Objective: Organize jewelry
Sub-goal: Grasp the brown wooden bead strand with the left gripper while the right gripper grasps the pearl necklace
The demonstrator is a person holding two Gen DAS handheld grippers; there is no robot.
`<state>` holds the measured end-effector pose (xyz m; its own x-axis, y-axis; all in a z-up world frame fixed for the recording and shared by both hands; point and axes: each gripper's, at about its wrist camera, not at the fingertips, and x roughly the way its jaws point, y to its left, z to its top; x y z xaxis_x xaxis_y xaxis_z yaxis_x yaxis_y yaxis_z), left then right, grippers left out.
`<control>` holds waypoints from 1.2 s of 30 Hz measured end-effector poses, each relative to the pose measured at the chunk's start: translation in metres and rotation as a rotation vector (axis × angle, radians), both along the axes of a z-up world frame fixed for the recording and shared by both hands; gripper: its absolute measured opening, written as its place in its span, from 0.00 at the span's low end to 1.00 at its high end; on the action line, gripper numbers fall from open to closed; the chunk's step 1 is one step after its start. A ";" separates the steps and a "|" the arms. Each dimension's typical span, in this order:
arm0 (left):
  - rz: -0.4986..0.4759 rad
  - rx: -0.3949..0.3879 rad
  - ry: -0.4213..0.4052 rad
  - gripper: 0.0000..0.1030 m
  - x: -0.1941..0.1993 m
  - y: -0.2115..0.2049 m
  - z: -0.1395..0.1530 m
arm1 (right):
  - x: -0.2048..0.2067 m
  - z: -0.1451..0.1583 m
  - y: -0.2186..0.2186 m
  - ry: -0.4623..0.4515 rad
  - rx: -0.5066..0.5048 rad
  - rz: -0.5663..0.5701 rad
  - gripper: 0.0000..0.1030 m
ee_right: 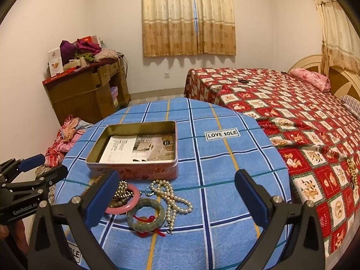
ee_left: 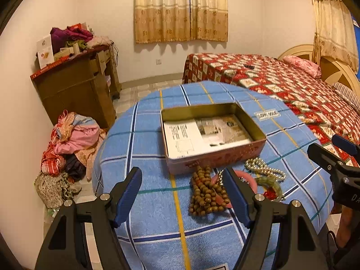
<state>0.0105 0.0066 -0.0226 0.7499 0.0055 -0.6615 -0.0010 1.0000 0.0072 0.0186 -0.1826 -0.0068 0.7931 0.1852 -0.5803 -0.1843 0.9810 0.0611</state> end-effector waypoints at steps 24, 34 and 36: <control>-0.120 -0.137 0.117 0.23 0.028 -0.006 -0.057 | 0.019 -0.069 -0.004 0.187 -0.019 0.035 0.81; -0.105 -0.091 0.079 0.21 0.026 0.005 -0.049 | 0.033 -0.073 0.002 0.195 -0.042 0.087 0.65; -0.111 -0.088 0.076 0.21 0.025 0.006 -0.048 | 0.041 -0.076 0.003 0.220 -0.040 0.100 0.56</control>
